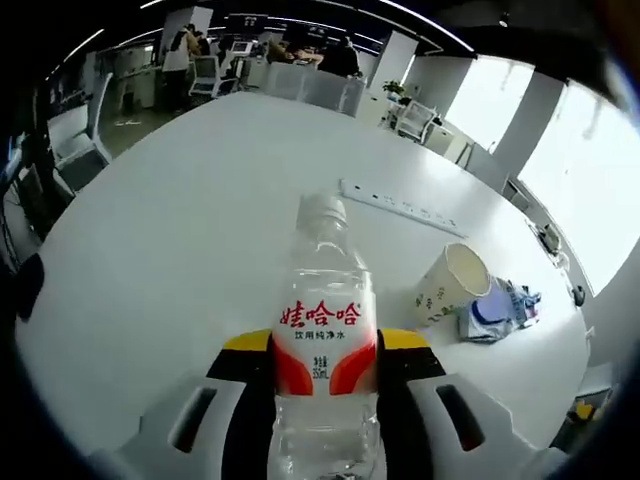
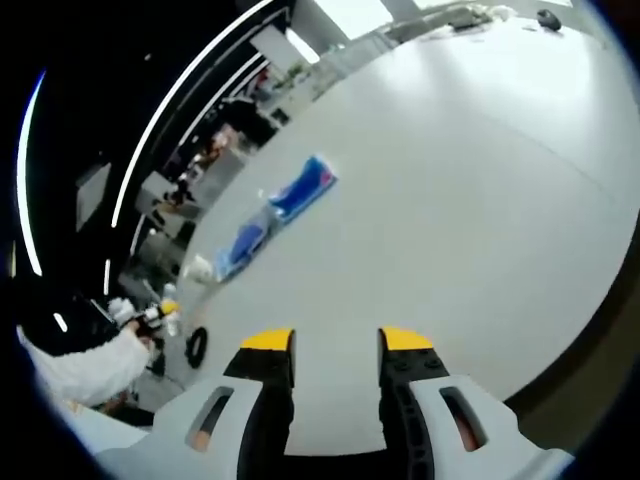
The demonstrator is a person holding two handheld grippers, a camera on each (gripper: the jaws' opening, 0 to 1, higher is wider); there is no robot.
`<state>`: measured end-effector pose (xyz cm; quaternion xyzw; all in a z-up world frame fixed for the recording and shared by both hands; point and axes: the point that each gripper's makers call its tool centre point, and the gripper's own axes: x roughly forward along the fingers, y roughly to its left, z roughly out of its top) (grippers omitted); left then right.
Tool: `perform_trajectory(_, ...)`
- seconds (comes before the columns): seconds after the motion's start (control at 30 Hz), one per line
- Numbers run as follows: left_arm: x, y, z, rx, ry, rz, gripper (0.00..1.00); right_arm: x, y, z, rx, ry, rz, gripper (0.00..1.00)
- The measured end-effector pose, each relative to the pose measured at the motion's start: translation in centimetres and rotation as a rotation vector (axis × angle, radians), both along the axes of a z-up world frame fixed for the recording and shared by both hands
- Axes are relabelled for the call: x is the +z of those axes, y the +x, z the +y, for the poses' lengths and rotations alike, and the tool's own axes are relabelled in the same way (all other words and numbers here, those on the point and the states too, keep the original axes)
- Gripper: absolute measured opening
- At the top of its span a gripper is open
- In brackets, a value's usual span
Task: Arrange the tabletop items into an orderly group along one side of the table until the central work area is clear of visible clutter.
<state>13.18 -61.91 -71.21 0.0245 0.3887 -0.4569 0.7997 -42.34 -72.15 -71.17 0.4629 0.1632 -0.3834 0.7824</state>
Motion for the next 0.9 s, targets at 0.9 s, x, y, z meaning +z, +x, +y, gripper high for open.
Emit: perform_trajectory(0.9,15.5,-7.3,2.9,-0.025,-0.326,-0.204,0.37,14.5,25.4,-0.8,0.539,-0.237,-0.349,0.33)
